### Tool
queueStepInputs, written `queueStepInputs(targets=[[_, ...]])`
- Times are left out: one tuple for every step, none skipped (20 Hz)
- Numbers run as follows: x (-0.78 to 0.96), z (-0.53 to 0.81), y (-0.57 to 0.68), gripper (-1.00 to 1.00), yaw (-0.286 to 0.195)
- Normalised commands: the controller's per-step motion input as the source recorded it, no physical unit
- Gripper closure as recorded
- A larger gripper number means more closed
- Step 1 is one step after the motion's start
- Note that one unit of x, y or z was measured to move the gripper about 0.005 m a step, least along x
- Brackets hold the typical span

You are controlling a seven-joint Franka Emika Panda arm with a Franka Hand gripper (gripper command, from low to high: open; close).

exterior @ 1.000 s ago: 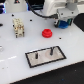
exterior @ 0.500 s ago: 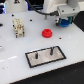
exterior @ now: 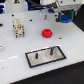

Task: Insert the blue gear onto the right peg, followed by the red gear

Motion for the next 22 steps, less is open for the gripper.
queueStepInputs(targets=[[0.69,0.52,-0.24,1.0,0.0],[0.7,0.56,-0.27,1.0,0.0],[0.72,0.52,-0.29,1.0,0.0],[0.72,0.5,-0.29,1.0,0.0],[0.75,0.45,-0.28,1.0,0.0],[0.77,0.47,-0.31,1.0,0.0],[0.77,0.43,-0.29,1.0,0.0],[0.77,0.43,-0.3,1.0,0.0],[0.78,0.4,-0.29,1.0,0.0],[0.78,0.4,-0.28,1.0,0.0],[0.79,0.37,-0.3,1.0,0.0],[0.8,0.41,-0.3,1.0,0.0],[0.78,0.36,-0.31,1.0,0.0],[0.77,0.34,-0.33,1.0,0.0],[0.8,0.34,-0.29,1.0,0.0],[0.8,0.35,-0.29,1.0,0.0],[0.81,0.34,-0.29,1.0,0.0],[0.82,0.32,-0.29,1.0,0.0],[0.81,0.28,-0.29,1.0,0.0],[0.83,0.3,-0.32,1.0,0.0],[0.85,0.29,-0.29,1.0,0.0],[0.83,0.26,-0.3,1.0,0.0]])
